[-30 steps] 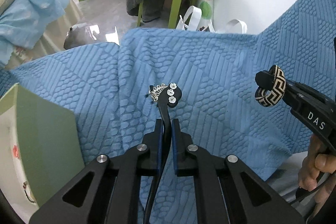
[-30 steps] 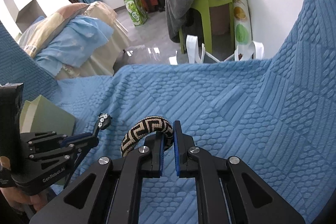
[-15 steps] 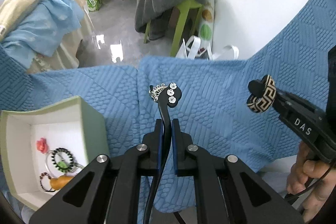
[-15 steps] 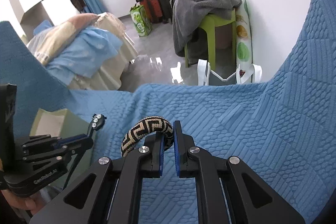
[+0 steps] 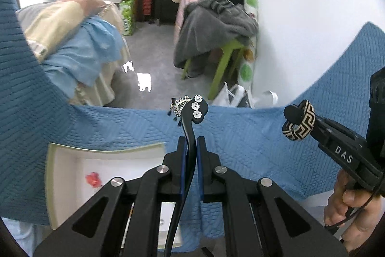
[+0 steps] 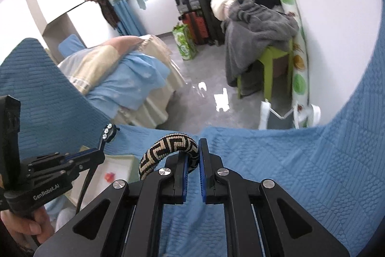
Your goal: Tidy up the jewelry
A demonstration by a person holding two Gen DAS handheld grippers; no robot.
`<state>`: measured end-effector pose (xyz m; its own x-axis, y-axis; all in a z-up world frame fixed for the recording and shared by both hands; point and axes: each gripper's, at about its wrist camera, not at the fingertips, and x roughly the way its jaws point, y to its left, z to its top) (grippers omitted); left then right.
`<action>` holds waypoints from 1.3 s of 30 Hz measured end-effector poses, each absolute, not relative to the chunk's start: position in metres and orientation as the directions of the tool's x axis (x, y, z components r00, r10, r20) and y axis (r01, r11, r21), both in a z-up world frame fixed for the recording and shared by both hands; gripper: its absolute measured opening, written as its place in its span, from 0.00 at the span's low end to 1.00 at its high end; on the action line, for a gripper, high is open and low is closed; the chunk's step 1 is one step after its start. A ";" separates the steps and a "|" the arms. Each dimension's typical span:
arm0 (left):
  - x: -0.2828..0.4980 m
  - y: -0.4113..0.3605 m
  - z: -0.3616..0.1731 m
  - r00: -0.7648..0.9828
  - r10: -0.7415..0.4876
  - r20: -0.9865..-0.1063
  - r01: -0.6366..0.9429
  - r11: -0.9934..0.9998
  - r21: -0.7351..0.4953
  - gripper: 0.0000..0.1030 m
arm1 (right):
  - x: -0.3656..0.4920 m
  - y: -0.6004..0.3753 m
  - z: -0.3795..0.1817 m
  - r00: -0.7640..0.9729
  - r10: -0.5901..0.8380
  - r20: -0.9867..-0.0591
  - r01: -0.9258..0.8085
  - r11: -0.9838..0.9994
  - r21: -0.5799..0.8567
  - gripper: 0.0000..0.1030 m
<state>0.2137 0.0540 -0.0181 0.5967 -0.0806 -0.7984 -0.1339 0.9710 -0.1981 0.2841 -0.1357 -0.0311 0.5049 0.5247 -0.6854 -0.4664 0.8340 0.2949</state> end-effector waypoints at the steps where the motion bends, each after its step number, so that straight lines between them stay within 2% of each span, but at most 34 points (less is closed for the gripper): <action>1: 0.211 0.062 -0.017 0.601 -0.076 -0.796 -0.144 0.969 -0.202 0.08 | 0.281 -0.129 -0.029 0.503 0.530 -0.683 -0.478 0.829 0.292 0.06; 6: 0.193 0.099 -0.018 0.614 -0.059 -0.787 -0.192 0.956 -0.222 0.08 | 0.266 -0.081 -0.024 0.460 0.577 -0.675 -0.543 0.784 0.300 0.06; 12: 0.173 0.135 -0.048 0.595 -0.064 -0.802 -0.252 0.932 -0.261 0.08 | 0.242 -0.032 -0.049 0.391 0.597 -0.701 -0.591 0.746 0.306 0.07; 23: 0.158 0.169 -0.113 0.525 -0.106 -0.844 -0.308 0.901 -0.305 0.08 | 0.208 0.023 -0.118 0.281 0.524 -0.804 -0.624 0.736 0.262 0.07; 28: 0.155 0.171 -0.120 0.517 -0.121 -0.848 -0.297 0.903 -0.310 0.08 | 0.205 0.030 -0.132 0.264 0.489 -0.832 -0.615 0.750 0.245 0.08; 29: 0.156 0.170 -0.120 0.518 -0.122 -0.847 -0.287 0.908 -0.306 0.08 | 0.206 0.030 -0.133 0.265 0.480 -0.836 -0.609 0.756 0.241 0.10; 30: 0.156 0.169 -0.119 0.516 -0.128 -0.847 -0.274 0.912 -0.305 0.12 | 0.206 0.031 -0.134 0.264 0.477 -0.838 -0.605 0.759 0.242 0.19; 32: 0.156 0.171 -0.116 0.514 -0.125 -0.848 -0.276 0.912 -0.302 0.35 | 0.208 0.030 -0.134 0.264 0.482 -0.836 -0.594 0.764 0.253 0.37; 33: 0.154 0.173 -0.114 0.520 -0.116 -0.846 -0.280 0.913 -0.297 0.54 | 0.208 0.028 -0.133 0.265 0.489 -0.831 -0.592 0.763 0.260 0.43; 34: 0.152 0.174 -0.110 0.533 -0.105 -0.840 -0.281 0.914 -0.292 0.59 | 0.208 0.026 -0.130 0.269 0.491 -0.829 -0.592 0.763 0.260 0.44; 39: 0.140 0.182 -0.083 0.570 -0.068 -0.819 -0.277 0.922 -0.270 0.59 | 0.207 0.018 -0.104 0.308 0.507 -0.805 -0.595 0.763 0.252 0.44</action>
<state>0.1405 0.1822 -0.0828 0.5696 -0.0681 -0.8191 -0.2773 0.9222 -0.2696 0.2073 0.0176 -0.1041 0.3080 0.5066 -0.8053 -0.5952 0.7629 0.2523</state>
